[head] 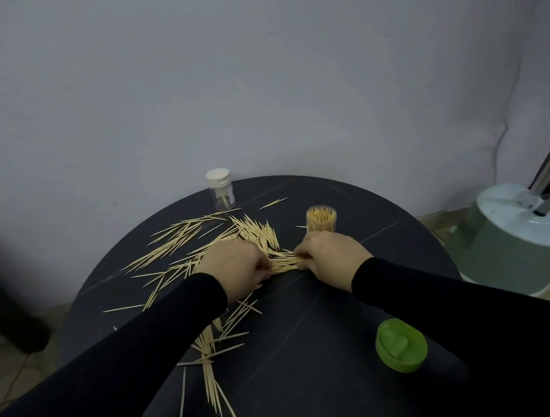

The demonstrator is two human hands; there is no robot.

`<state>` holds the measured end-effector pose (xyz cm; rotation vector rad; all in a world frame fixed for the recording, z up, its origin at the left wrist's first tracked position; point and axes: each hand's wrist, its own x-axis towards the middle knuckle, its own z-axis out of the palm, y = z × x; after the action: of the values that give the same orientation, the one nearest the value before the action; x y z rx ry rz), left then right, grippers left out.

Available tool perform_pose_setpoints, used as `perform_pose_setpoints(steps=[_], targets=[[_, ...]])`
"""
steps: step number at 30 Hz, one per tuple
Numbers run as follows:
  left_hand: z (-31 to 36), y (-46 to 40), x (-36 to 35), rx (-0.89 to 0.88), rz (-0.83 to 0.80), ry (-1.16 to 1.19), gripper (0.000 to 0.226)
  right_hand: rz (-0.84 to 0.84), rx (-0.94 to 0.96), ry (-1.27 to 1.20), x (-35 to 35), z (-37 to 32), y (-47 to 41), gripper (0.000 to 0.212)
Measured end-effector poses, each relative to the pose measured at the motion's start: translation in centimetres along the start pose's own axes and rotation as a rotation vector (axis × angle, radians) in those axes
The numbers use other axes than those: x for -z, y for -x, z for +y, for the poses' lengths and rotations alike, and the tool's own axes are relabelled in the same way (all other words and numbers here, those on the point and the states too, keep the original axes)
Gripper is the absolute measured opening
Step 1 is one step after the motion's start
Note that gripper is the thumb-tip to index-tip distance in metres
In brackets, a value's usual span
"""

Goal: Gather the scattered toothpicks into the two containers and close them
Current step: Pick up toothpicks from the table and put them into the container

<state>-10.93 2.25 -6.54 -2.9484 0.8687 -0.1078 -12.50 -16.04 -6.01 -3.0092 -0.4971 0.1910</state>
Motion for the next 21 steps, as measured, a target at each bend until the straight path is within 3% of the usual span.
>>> perform_pose_setpoints(steps=[5, 21], targets=[[0.55, -0.05, -0.09, -0.014, 0.009, -0.023, 0.027, -0.041, -0.014, 0.002, 0.21, 0.12, -0.09, 0.034], [0.85, 0.0, -0.47, 0.007, 0.082, 0.002, 0.022, 0.057, -0.012, 0.107, -0.17, 0.54, 0.7, 0.02]])
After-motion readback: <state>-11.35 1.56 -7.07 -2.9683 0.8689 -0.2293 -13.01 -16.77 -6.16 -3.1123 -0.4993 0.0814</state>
